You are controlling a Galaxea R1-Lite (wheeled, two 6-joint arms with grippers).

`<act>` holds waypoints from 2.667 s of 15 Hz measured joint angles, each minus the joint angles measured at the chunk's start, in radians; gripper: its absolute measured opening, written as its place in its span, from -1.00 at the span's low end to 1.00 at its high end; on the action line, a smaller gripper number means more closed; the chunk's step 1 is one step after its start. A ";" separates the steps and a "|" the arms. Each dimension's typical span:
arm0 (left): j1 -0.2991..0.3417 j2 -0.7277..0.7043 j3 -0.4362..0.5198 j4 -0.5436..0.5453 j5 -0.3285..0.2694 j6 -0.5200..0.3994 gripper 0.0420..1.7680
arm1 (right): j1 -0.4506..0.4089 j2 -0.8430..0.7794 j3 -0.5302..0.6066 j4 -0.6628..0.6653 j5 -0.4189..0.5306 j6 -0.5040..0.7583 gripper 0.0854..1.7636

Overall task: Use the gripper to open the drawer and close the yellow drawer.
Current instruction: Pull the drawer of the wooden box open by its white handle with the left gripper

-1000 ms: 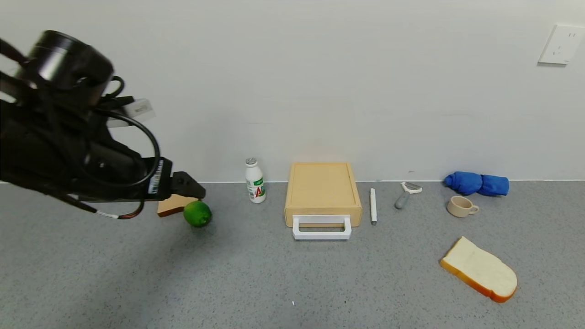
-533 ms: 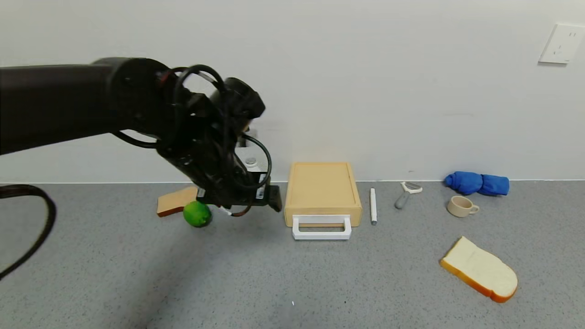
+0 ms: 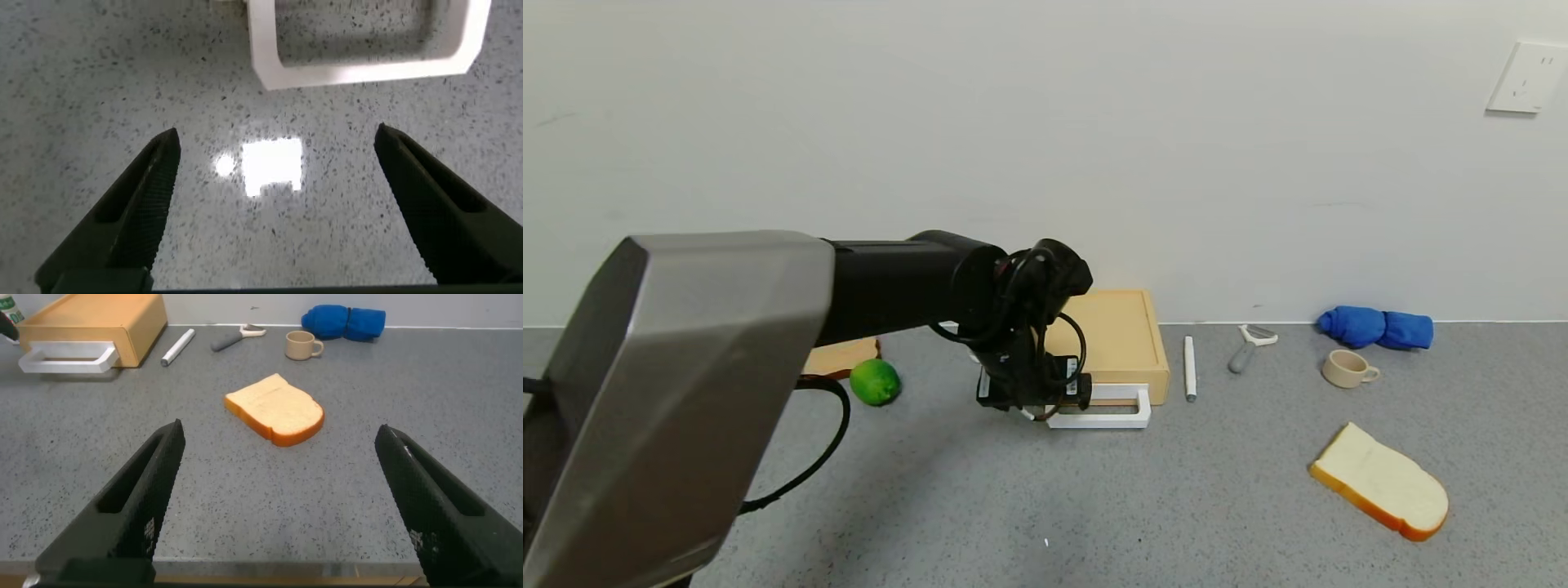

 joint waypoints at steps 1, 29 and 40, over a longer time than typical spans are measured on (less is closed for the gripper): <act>-0.002 0.015 0.000 -0.018 0.010 0.000 0.94 | 0.000 0.000 0.000 0.000 0.000 0.000 0.94; -0.015 0.158 -0.001 -0.196 0.099 -0.016 0.94 | 0.000 0.000 0.000 0.000 0.000 0.000 0.94; -0.053 0.146 0.020 -0.084 0.051 -0.069 0.94 | 0.000 0.000 0.000 0.000 0.000 0.000 0.94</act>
